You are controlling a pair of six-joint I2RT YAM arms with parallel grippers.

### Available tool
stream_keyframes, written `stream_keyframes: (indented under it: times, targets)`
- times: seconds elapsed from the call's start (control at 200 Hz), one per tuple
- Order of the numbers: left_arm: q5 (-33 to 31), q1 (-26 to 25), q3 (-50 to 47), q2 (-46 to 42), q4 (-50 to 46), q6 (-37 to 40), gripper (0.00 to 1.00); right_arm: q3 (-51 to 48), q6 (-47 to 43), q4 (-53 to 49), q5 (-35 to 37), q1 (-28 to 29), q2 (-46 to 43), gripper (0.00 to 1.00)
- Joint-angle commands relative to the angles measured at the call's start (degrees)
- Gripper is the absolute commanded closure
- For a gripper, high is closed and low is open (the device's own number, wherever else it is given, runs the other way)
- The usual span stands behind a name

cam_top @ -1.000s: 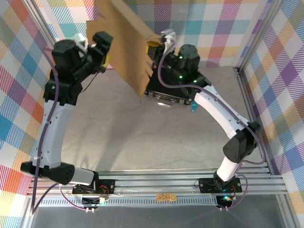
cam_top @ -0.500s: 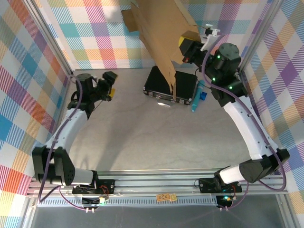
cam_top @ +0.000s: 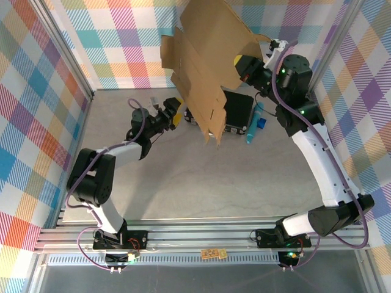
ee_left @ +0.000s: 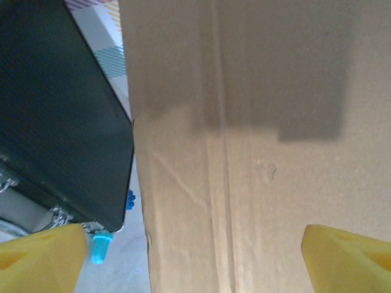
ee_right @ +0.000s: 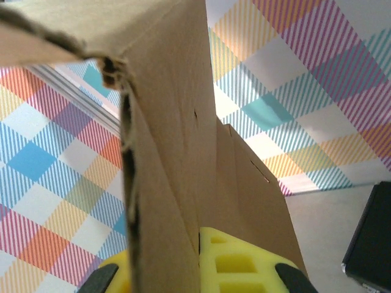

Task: Fold the paper box

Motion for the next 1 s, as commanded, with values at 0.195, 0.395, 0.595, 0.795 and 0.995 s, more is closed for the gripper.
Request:
stream_keyframes:
  times: [0.195, 0.395, 0.595, 0.795, 0.995]
  targets:
    - [-4.99, -3.47, 1.26, 8.17, 24.73, -6.14, 0.09, 6.13, 9.96, -2.65, -1.89, -1.37, -0.03, 1.0]
    - [-6.89, -4.57, 3.72, 9.47, 25.2, -6.16, 0.09, 6.21, 13.51, -2.66, -3.11, -2.22, 0.98, 1.0]
    - [-5.93, -5.63, 6.88, 11.4, 25.44, -7.09, 0.11, 5.97, 16.79, -1.41, -4.62, -3.4, 1.89, 1.0]
    - [-6.22, -5.31, 6.89, 10.85, 24.96, -7.09, 0.35, 6.3, 14.59, -3.28, -4.72, -4.63, 2.0, 1.0]
    - [-4.72, -3.99, 7.16, 6.62, 15.99, -5.6, 0.83, 5.2, 10.69, -6.4, -5.98, -7.31, 1.03, 1.0]
